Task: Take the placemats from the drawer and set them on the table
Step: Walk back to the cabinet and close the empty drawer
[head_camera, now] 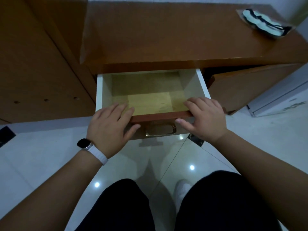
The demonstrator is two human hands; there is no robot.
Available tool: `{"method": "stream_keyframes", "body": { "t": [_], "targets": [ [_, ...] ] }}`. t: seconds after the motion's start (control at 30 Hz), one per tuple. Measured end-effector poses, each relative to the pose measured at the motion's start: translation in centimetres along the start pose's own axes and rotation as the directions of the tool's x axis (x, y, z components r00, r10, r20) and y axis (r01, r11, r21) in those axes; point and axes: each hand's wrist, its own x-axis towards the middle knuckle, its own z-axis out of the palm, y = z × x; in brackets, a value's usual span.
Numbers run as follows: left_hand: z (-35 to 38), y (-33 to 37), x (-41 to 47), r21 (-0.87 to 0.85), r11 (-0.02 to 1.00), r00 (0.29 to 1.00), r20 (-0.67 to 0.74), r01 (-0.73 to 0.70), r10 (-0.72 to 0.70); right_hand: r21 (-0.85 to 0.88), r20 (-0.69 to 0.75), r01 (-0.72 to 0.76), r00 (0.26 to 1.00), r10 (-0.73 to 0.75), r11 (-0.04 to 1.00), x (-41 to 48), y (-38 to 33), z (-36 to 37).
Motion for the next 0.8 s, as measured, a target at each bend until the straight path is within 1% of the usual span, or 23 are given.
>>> {"method": "stream_keyframes", "body": {
  "t": [0.1,0.2,0.3,0.4,0.47,0.57,0.7,0.8],
  "targets": [
    [0.8,-0.3,0.7,0.034,0.999,0.992,-0.123,0.007,-0.003,-0.025,0.002,-0.013,1.000,0.014,1.000,1.0,0.3,0.4],
    [1.7,-0.2,1.3,0.070,0.995,0.973,-0.223,0.073,-0.055,-0.052,0.004,-0.062,0.998,0.062,0.997,2.0,0.2,0.7],
    [2.8,-0.2,1.6,0.041,0.984,0.957,-0.242,0.174,-0.160,-0.064,0.013,-0.163,0.986,0.164,0.985,2.4,-0.2,1.5],
    [3.7,-0.7,1.7,-0.008,0.955,0.925,-0.246,0.296,-0.289,-0.089,0.022,-0.247,0.968,0.250,0.965,2.1,-0.2,2.3],
    [4.1,-1.0,1.7,-0.025,0.942,0.913,-0.239,0.333,-0.329,-0.092,0.025,-0.284,0.958,0.287,0.954,2.0,0.1,2.4],
    [4.9,-1.1,1.6,0.009,0.940,0.911,-0.247,0.342,-0.329,-0.081,0.012,-0.309,0.950,0.311,0.948,1.9,0.2,2.6],
    [5.6,-2.3,2.0,0.110,0.945,0.926,-0.266,0.307,-0.269,-0.082,0.009,-0.330,0.943,0.332,0.940,2.5,0.1,3.2],
    [5.9,-3.3,2.9,0.109,0.948,0.929,-0.261,0.298,-0.262,-0.081,-0.003,-0.334,0.942,0.335,0.939,3.4,0.5,4.0]
  ]
}}
